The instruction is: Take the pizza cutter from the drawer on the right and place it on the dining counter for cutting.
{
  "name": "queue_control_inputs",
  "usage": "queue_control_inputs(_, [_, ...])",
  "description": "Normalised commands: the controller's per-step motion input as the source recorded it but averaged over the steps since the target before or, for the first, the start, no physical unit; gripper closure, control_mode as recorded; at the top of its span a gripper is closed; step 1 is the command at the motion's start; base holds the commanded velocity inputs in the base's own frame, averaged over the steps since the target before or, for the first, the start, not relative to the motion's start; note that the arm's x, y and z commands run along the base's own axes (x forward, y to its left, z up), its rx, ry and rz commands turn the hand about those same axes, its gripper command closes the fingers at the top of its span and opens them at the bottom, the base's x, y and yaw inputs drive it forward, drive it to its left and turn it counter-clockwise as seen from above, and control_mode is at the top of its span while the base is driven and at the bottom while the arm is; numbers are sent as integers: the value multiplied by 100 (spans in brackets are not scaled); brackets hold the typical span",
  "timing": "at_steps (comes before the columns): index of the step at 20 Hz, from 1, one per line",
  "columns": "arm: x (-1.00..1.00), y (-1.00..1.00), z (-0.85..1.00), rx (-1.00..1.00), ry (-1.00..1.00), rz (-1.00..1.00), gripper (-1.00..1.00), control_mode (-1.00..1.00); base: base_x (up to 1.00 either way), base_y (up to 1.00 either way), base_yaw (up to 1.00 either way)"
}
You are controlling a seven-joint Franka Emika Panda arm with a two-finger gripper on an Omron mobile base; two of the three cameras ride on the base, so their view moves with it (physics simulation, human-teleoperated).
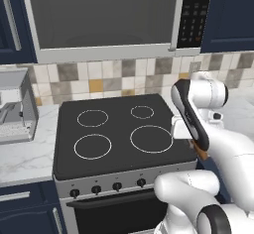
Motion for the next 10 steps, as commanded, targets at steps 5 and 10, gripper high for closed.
queue_control_inputs(5, [0,1,0,0,-22,0,100,-100,0,0,0])
queue_control_inputs(10, [1,17,0,-3,-16,0,100,-100,0,0,0])
